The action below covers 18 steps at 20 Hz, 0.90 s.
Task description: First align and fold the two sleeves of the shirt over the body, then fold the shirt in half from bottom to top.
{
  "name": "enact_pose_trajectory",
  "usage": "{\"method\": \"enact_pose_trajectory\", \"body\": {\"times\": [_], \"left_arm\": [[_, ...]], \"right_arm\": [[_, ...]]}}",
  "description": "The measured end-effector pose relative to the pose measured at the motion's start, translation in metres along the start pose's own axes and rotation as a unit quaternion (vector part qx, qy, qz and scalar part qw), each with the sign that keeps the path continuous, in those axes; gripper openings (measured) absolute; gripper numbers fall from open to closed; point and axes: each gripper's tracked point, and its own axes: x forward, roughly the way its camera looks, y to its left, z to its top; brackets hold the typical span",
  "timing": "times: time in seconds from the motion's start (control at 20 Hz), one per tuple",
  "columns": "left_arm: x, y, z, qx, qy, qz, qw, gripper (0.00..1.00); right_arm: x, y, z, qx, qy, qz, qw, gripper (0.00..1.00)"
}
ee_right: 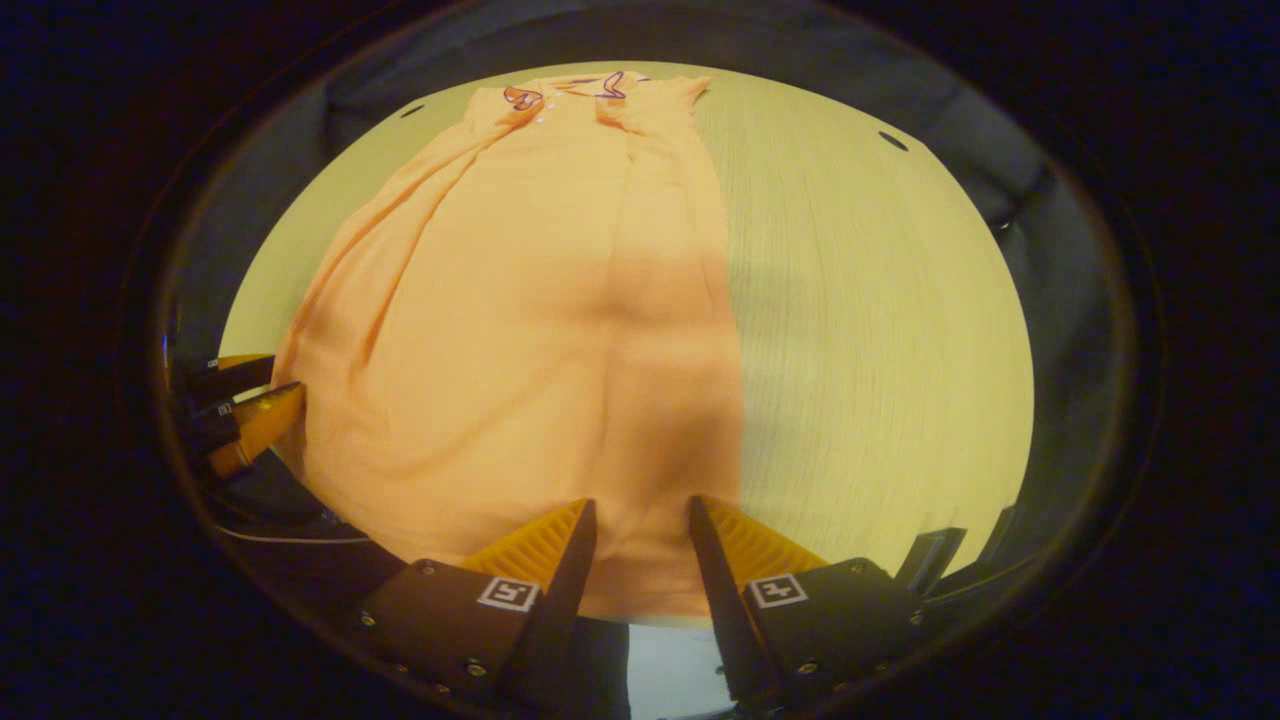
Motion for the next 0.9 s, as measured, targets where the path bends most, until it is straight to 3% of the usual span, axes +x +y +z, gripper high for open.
{"method": "enact_pose_trajectory", "body": {"times": [0.05, 0.1, 0.15, 0.2, 0.25, 0.3, 0.6, 0.9], "left_arm": [[-0.002, -0.002, 0.002, 0.002, 0.0, -0.006, 1.0, 0.76], [0.0, -0.003, 0.005, 0.001, -0.006, -0.009, 1.0, 0.75], [-0.001, -0.004, 0.008, 0.001, -0.007, -0.01, 1.0, 0.43], [-0.001, -0.003, 0.005, 0.0, -0.004, -0.011, 1.0, 0.11], [-0.001, -0.003, 0.009, -0.006, -0.009, -0.013, 1.0, 0.12], [0.0, -0.003, 0.009, -0.008, -0.008, -0.014, 1.0, 0.06], [-0.002, -0.002, 0.016, -0.011, -0.019, -0.017, 1.0, 0.06], [-0.02, 0.005, 0.065, -0.056, -0.054, -0.021, 0.997, 0.06]], "right_arm": [[0.0, 0.001, 0.002, 0.003, -0.009, 0.0, 1.0, 0.54], [0.0, 0.003, 0.005, 0.007, -0.016, -0.002, 1.0, 0.24], [0.002, 0.004, 0.005, -0.001, -0.013, -0.004, 1.0, 0.09], [0.002, 0.005, 0.006, -0.011, -0.008, -0.007, 1.0, 0.04], [0.008, 0.004, 0.008, -0.014, -0.006, -0.008, 1.0, 0.04], [0.009, 0.005, 0.004, -0.02, -0.006, -0.011, 1.0, 0.0], [-0.003, 0.005, 0.009, 0.005, -0.011, 0.001, 1.0, 0.0], [-0.021, 0.005, 0.04, 0.026, -0.039, 0.016, 0.999, 0.0]]}}
